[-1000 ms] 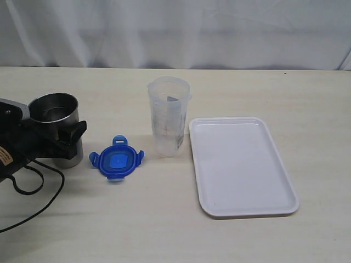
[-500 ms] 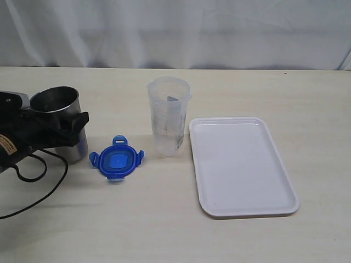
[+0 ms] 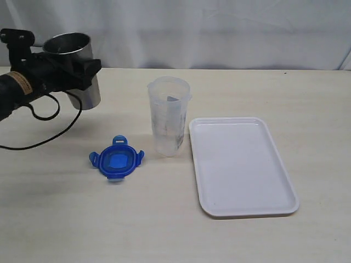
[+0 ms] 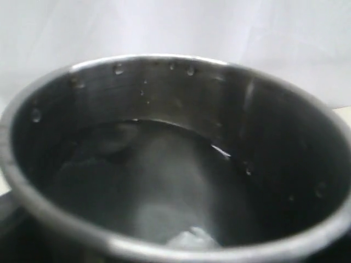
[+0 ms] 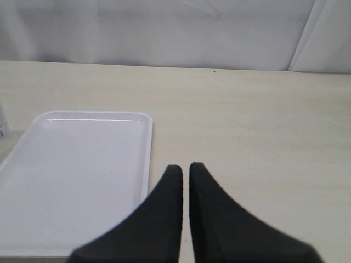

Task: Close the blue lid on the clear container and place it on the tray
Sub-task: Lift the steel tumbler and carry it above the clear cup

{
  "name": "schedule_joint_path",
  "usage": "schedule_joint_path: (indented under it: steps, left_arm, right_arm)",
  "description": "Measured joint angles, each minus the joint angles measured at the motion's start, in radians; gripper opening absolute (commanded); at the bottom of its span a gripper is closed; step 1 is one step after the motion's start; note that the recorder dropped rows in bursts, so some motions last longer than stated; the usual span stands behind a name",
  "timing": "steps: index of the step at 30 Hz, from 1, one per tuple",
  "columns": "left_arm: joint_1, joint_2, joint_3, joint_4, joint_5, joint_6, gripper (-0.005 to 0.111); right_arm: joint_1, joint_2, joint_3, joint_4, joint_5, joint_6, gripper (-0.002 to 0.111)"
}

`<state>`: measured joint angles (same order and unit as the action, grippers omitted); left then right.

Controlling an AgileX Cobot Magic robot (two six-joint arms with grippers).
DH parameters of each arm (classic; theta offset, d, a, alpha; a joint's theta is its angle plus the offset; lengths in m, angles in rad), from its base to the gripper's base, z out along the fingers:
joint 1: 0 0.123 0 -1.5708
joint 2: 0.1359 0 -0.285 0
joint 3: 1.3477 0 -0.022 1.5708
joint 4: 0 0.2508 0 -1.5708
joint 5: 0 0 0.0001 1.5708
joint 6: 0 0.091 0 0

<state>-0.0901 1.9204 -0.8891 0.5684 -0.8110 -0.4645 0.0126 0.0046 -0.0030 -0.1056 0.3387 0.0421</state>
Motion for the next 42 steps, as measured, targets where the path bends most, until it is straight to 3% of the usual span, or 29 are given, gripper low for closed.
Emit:
schedule_joint_path:
  steps: [8,17,31,42]
  left_arm:
    - [-0.143,0.0,-0.183,0.015,0.178,-0.005,0.0]
    - [-0.227,0.0,-0.289,0.052,0.257,-0.002,0.0]
    - [-0.292,0.0,-0.3,0.089,0.263,0.071,0.0]
    - [-0.296,0.04,-0.301,0.129,0.261,0.13,0.0]
  right_arm:
    - [0.0,0.0,0.0,0.0,0.0,0.0,0.005]
    - [0.0,0.0,0.0,0.0,0.0,0.0,0.005]
    - [0.0,0.0,0.0,0.0,0.0,0.0,0.005]
    - [0.0,0.0,0.0,0.0,0.0,0.0,0.005]
